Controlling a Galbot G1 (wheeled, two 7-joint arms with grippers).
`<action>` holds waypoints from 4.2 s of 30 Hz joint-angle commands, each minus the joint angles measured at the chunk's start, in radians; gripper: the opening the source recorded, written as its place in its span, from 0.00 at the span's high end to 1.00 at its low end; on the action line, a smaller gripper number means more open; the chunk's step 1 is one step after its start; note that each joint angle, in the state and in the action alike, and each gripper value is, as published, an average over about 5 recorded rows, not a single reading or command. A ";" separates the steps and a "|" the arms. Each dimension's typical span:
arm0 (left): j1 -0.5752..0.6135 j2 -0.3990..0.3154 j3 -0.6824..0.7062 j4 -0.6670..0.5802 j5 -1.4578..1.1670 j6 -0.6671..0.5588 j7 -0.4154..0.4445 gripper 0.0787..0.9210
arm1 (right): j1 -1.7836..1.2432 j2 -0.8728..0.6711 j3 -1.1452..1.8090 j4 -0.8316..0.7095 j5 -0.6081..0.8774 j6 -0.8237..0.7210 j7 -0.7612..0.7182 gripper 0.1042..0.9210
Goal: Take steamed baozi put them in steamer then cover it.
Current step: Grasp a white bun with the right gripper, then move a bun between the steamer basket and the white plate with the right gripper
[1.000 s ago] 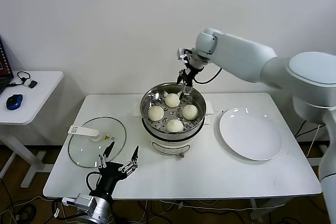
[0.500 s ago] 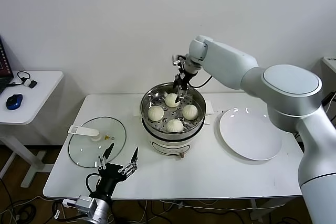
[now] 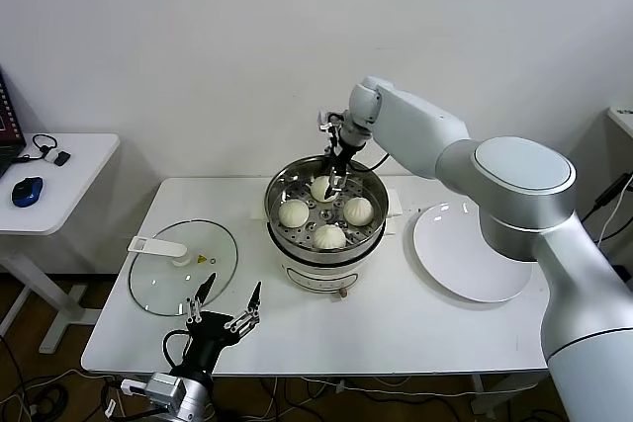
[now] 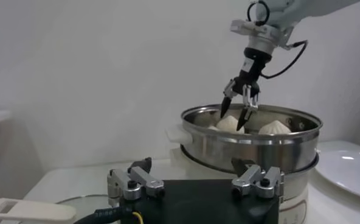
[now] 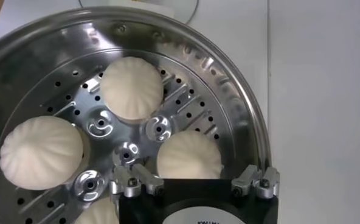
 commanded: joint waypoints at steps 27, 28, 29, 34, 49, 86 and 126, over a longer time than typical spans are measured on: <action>-0.006 0.013 -0.009 0.008 0.002 -0.015 -0.003 0.12 | -0.035 0.029 0.054 -0.049 -0.050 0.002 0.004 0.12; -0.006 0.013 -0.009 0.008 0.002 -0.015 -0.003 0.12 | -0.035 0.029 0.054 -0.049 -0.052 0.002 0.004 0.13; -0.006 0.013 -0.009 0.007 0.002 -0.015 -0.003 0.12 | -0.035 0.029 0.054 -0.049 -0.054 0.001 0.005 0.13; -0.006 0.013 -0.008 0.003 0.002 -0.015 -0.003 0.12 | -0.036 0.029 0.055 -0.050 -0.059 0.002 0.006 0.25; 0.010 0.009 -0.017 -0.012 0.005 -0.018 -0.003 0.12 | 0.163 -0.104 -0.125 0.285 0.173 -0.042 0.039 0.32; 0.035 -0.009 -0.010 0.022 0.070 -0.034 -0.004 0.12 | -0.081 -0.695 0.109 0.310 -0.235 0.180 0.011 0.32; 0.037 -0.008 -0.011 0.040 0.058 -0.058 -0.008 0.12 | -0.349 -0.458 0.578 -0.042 -0.553 0.246 0.164 0.29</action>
